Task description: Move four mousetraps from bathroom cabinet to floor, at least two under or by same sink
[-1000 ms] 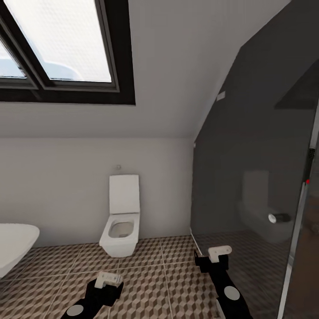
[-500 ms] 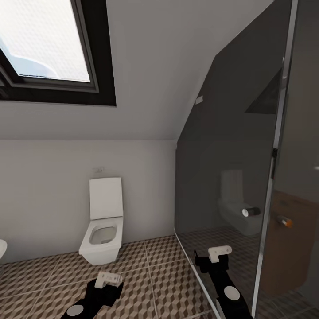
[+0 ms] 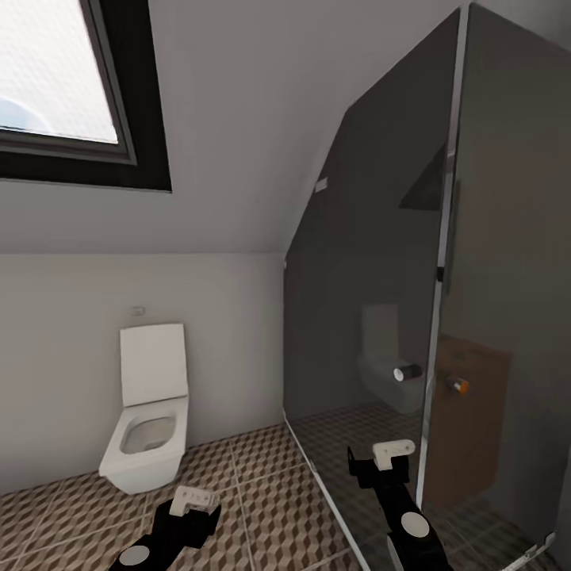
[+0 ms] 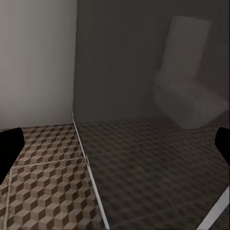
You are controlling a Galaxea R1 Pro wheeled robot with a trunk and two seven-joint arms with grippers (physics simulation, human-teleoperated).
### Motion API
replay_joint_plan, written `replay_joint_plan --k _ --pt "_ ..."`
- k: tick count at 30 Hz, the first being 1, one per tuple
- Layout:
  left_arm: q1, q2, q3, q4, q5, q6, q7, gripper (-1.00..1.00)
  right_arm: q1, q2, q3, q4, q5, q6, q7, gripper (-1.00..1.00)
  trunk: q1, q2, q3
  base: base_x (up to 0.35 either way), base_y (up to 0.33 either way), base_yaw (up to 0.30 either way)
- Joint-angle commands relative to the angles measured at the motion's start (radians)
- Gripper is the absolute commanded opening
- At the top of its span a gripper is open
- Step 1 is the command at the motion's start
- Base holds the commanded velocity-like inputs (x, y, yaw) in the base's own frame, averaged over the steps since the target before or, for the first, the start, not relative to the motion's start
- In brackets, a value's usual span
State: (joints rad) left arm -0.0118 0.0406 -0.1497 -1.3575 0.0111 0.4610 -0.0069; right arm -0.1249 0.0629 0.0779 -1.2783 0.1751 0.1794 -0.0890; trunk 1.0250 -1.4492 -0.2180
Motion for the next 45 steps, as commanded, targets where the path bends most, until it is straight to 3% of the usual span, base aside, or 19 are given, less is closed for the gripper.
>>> replay_joint_plan --k 1,9,20,45 --pt "0.000 0.001 -0.001 -0.002 0.001 0.005 -0.001 1.00 -0.001 0.000 0.002 -0.001 0.011 0.008 -0.005 1.00 0.000 -0.001 -0.001 0.000 0.000 -0.268" --pt "-0.001 0.000 -0.002 -0.002 0.001 0.005 -0.001 1.00 -0.001 0.000 0.002 -0.001 0.011 0.008 -0.005 1.00 0.000 -0.001 0.006 0.000 0.000 -0.268" --pt "0.000 0.001 -0.053 0.000 0.001 0.005 0.001 1.00 -0.001 0.000 0.002 -0.001 0.011 0.008 -0.005 1.00 0.000 -0.001 0.015 0.000 0.000 -0.268" --pt "0.000 0.001 -0.057 0.002 0.001 0.005 0.000 1.00 -0.001 0.000 0.002 -0.016 0.011 0.009 -0.005 1.00 0.000 -0.001 0.034 0.000 0.000 -0.268"
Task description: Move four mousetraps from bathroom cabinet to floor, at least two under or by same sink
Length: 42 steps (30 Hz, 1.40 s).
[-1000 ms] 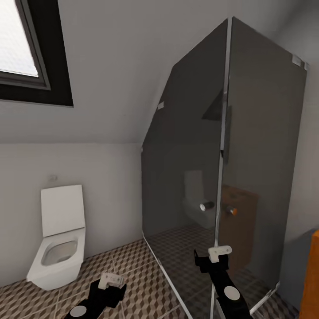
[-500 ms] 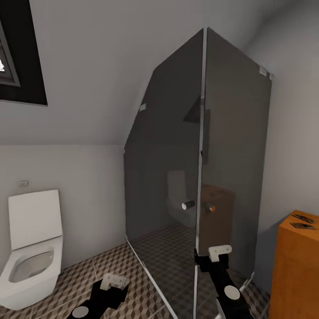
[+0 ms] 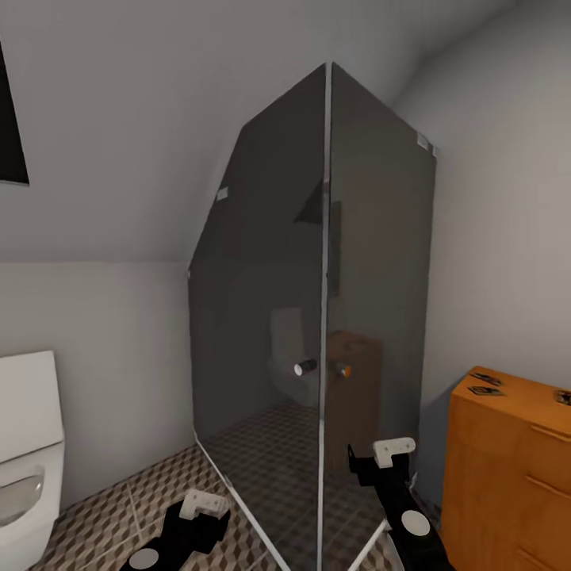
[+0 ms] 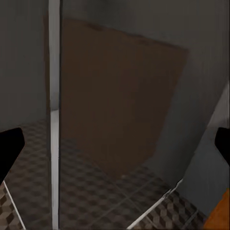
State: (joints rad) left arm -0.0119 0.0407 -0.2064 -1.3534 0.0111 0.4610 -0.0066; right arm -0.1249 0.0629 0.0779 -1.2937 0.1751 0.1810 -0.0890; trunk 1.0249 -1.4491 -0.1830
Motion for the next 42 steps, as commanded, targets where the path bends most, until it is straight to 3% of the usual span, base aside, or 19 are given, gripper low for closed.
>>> replay_joint_plan --k 1,42 --pt "0.000 0.001 -0.001 -0.002 0.001 0.005 -0.001 1.00 -0.001 0.000 0.002 -0.001 0.011 0.008 -0.005 1.00 0.000 -0.001 -0.001 0.000 0.000 -0.268" --pt "0.000 0.001 -0.005 0.002 0.001 0.005 -0.001 1.00 -0.001 0.000 0.002 -0.002 0.011 0.008 -0.005 1.00 0.000 -0.001 0.030 0.000 0.000 -0.268"
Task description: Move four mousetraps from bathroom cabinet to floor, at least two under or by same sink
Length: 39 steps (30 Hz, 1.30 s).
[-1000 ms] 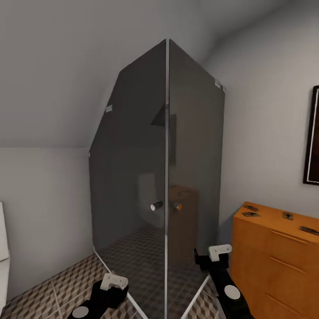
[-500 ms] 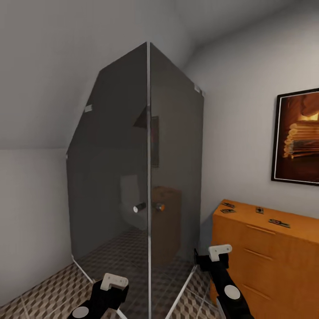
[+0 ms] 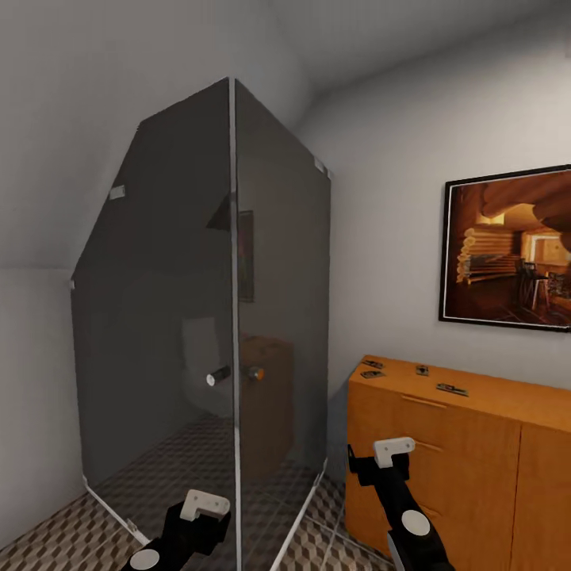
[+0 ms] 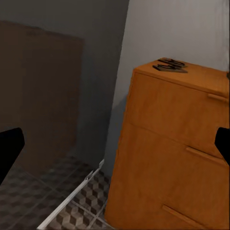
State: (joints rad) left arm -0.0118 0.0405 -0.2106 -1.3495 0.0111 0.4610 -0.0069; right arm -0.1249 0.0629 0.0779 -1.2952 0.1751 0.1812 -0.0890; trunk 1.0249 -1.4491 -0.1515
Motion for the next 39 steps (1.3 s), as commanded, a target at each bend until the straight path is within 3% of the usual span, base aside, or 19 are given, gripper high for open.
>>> replay_joint_plan --k 1,15,39 --pt "-0.001 0.001 -0.001 -0.001 0.001 0.005 -0.001 1.00 -0.001 0.000 0.002 -0.001 0.011 0.008 -0.005 1.00 0.000 -0.001 -0.001 0.000 0.000 -0.268" --pt "-0.001 0.000 -0.033 0.014 0.001 0.005 0.002 1.00 -0.001 0.000 0.002 -0.001 0.011 0.008 -0.005 1.00 0.000 -0.001 0.010 0.000 0.000 -0.268" --pt "0.000 0.000 -0.036 0.021 0.001 0.005 0.002 1.00 -0.001 0.000 0.002 -0.001 0.011 0.009 -0.005 1.00 0.000 -0.001 0.028 0.070 -0.023 -0.268"
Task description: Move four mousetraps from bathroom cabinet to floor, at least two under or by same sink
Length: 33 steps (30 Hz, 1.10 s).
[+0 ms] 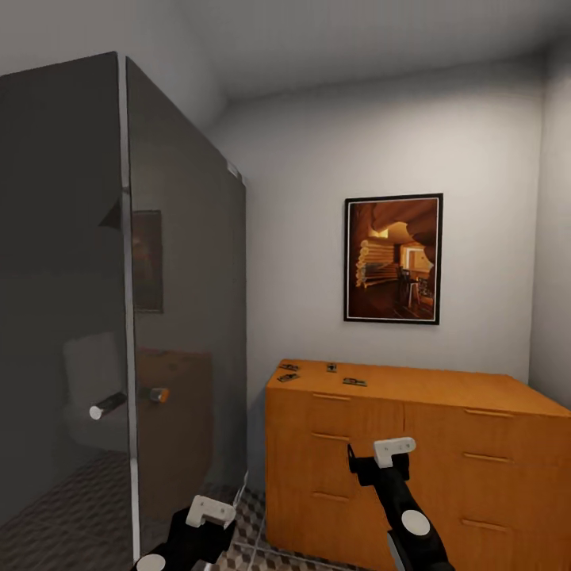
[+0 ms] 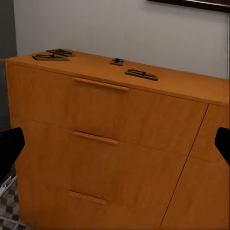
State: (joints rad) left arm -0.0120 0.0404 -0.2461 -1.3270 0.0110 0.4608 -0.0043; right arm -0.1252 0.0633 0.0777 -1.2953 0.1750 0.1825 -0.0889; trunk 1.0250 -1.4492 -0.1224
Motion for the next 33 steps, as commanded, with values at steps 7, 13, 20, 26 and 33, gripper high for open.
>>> replay_joint_plan --k 7,13,20,26,33 --pt "0.000 0.000 0.001 -0.002 0.001 0.006 0.000 1.00 -0.001 0.000 0.003 -0.001 0.011 0.008 -0.005 1.00 0.000 -0.001 0.002 0.230 -0.001 -0.179" --pt "0.000 0.001 0.001 -0.003 0.001 0.006 0.000 1.00 -0.001 0.000 0.003 -0.001 0.011 0.009 -0.005 1.00 0.000 -0.001 0.001 0.197 0.000 -0.031" --pt "0.000 0.001 0.001 -0.003 0.000 0.006 0.000 1.00 -0.001 0.000 0.001 -0.001 0.011 0.016 -0.005 1.00 0.000 -0.001 -0.008 0.033 0.000 -0.004" --pt "0.000 0.001 0.001 -0.004 0.000 0.006 0.000 1.00 -0.001 0.000 0.001 -0.001 0.011 0.017 -0.005 1.00 0.000 -0.001 -0.018 0.003 0.000 0.000" --pt "0.000 0.001 0.001 -0.005 0.000 0.006 -0.001 1.00 -0.001 0.000 0.001 -0.001 0.011 0.017 -0.005 1.00 0.000 -0.001 -0.029 0.001 0.000 -0.027"
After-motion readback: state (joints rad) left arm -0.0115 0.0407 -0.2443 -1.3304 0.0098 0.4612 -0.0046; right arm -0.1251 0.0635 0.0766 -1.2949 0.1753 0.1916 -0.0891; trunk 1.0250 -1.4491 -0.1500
